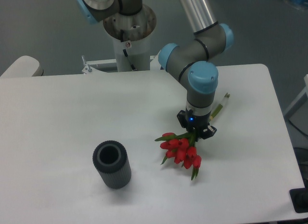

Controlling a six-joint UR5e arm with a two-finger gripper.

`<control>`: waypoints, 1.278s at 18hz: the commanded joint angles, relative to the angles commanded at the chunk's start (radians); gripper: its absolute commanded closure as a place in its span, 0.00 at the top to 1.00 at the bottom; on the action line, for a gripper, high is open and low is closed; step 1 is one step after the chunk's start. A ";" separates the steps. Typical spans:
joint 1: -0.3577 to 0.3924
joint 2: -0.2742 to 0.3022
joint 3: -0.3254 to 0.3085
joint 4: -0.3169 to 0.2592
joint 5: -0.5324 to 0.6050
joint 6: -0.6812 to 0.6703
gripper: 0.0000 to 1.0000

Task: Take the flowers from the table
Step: 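Lift the gripped tulip bunch up off the table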

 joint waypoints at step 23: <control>0.133 0.089 0.126 -0.015 -1.000 -0.229 0.32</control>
